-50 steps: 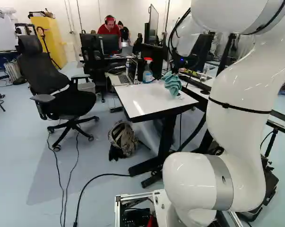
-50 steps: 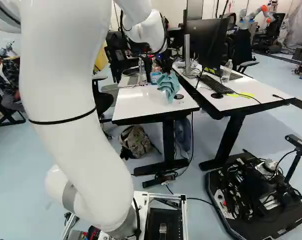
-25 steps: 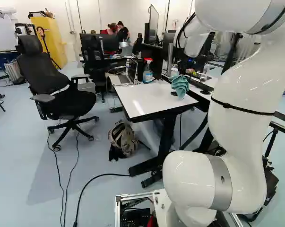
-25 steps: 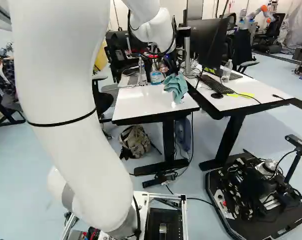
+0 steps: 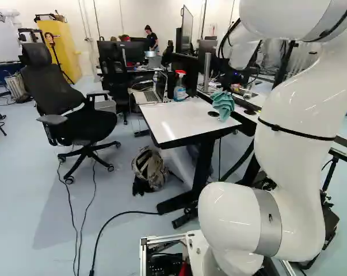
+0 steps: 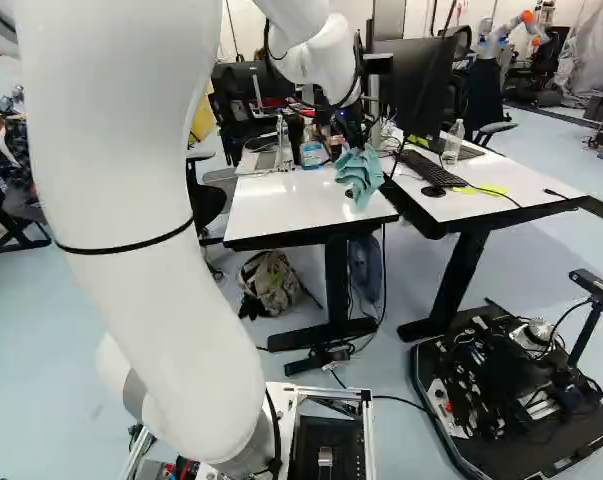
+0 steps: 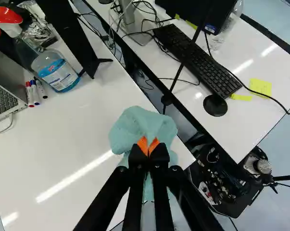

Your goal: Clean the table with the green towel

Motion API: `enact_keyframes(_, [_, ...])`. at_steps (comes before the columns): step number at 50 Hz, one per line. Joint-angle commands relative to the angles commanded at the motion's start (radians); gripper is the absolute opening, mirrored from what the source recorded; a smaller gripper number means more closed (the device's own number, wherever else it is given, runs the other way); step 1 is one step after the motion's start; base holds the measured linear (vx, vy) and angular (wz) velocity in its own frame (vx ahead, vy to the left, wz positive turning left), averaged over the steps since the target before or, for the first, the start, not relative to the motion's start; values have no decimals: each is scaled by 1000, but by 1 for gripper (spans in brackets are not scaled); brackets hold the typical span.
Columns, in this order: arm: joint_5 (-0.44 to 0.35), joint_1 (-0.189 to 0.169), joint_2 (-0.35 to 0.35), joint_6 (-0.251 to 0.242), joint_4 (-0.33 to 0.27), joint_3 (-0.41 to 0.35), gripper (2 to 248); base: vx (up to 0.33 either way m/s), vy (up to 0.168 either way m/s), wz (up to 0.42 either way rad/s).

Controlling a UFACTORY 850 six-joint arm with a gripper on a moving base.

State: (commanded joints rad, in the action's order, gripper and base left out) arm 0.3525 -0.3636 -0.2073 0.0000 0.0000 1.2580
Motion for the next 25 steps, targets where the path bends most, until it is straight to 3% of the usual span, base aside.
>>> enact_keyframes(25, [0,0,-44,0,0,-5,22,0,0,0])
